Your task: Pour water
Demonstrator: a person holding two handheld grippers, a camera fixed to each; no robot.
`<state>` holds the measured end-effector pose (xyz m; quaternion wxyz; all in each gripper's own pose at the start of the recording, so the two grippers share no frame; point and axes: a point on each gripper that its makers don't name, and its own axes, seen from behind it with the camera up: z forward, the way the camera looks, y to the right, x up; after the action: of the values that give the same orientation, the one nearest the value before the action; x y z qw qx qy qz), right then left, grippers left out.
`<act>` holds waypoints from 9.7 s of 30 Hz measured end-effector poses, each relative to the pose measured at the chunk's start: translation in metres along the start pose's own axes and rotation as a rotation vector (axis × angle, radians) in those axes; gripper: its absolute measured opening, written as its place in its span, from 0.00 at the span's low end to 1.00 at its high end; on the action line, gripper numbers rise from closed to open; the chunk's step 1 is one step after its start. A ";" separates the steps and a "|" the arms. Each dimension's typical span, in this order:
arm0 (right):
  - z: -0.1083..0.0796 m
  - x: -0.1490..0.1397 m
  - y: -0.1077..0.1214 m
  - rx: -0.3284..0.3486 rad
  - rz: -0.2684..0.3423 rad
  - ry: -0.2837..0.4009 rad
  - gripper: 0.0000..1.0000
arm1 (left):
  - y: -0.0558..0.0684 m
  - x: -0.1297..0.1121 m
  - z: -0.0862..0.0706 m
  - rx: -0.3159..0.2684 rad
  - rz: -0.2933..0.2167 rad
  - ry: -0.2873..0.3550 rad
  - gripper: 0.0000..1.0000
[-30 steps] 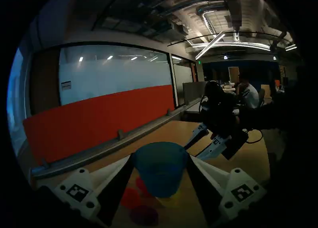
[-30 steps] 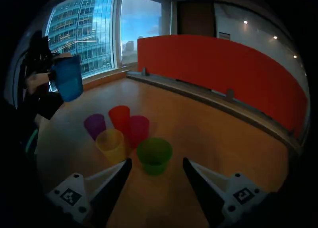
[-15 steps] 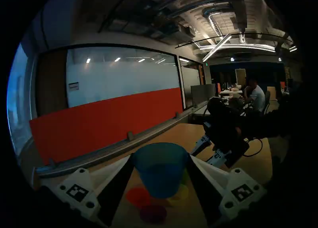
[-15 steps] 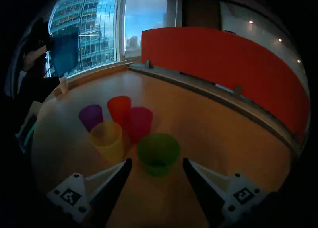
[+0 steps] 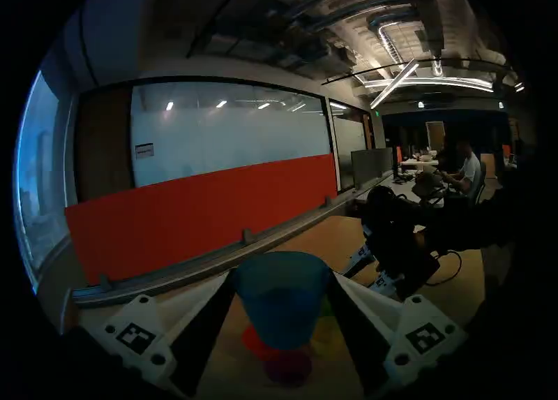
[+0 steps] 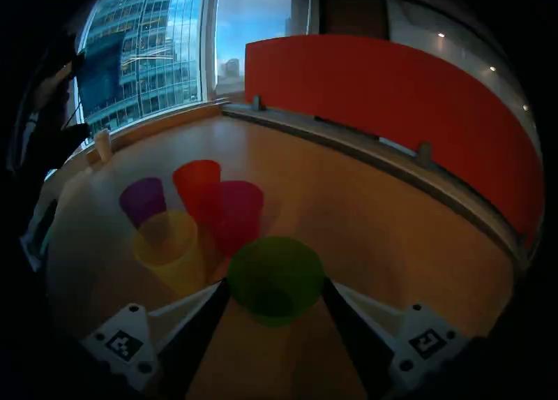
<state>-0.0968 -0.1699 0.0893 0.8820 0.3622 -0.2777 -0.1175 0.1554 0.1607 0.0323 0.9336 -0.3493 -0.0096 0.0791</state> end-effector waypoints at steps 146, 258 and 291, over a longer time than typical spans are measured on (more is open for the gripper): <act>-0.095 0.159 -0.196 0.354 -0.154 0.492 0.90 | 0.029 0.128 -0.008 0.137 0.720 0.119 0.89; -0.097 0.169 -0.180 0.323 -0.149 0.530 0.90 | 0.041 0.151 -0.003 0.169 1.154 0.080 0.89; -0.099 0.169 -0.178 0.319 -0.141 0.542 0.90 | 0.050 0.157 -0.001 0.163 1.260 0.073 0.89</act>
<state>0.0976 -0.3090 -0.0254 0.8455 0.5325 -0.0220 -0.0324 0.3039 0.2217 -0.0066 0.7313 -0.2181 0.2358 0.6017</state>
